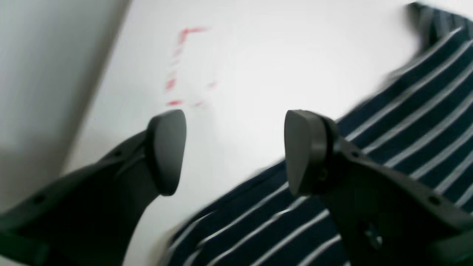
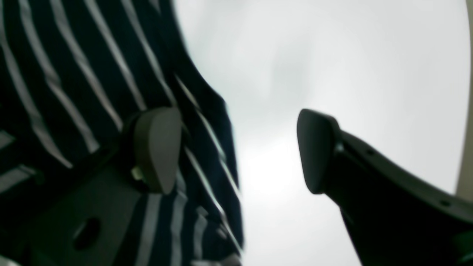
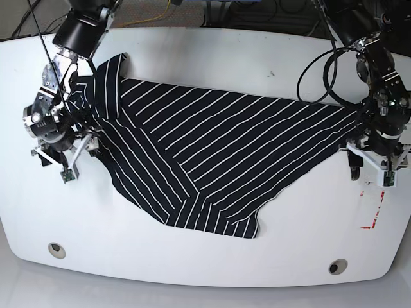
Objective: Layout the t-shirt on the table in an organized manner, then fold the t-shirt properly
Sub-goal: 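Release the shirt with both grippers, then move the left gripper to the shirt's middle and grasp fabric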
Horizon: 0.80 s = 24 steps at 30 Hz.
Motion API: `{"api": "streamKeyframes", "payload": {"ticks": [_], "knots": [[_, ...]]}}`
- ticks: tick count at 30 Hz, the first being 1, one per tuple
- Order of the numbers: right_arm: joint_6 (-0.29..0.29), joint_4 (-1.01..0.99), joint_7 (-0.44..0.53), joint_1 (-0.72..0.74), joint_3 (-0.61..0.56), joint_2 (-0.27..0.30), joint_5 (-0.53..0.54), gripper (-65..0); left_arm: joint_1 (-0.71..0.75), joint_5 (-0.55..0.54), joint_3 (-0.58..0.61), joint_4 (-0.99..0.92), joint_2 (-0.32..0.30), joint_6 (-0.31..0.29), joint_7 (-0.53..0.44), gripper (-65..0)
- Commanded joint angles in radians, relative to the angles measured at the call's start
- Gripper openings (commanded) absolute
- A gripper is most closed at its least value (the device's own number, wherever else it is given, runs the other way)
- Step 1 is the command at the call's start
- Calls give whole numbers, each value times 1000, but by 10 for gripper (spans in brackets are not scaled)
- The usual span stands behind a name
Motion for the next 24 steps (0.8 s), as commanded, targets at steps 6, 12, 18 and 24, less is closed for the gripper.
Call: {"api": "streamKeyframes", "payload": {"ticks": [6, 12, 18, 24], "knots": [[-2, -30, 16, 94, 5, -15, -6, -178, -66, -5, 44, 19, 29, 1, -22, -257], [-2, -33, 16, 97, 5, -12, -4, -178, -73, -7, 129, 19, 42, 1, -55, -257], [-2, -33, 16, 95, 5, -15, -4, -178, -70, -2, 259, 19, 62, 1, -108, -257], [-2, -33, 16, 92, 5, -17, -4, -178, -80, -2, 402, 16, 65, 4, -109, -257]]}}
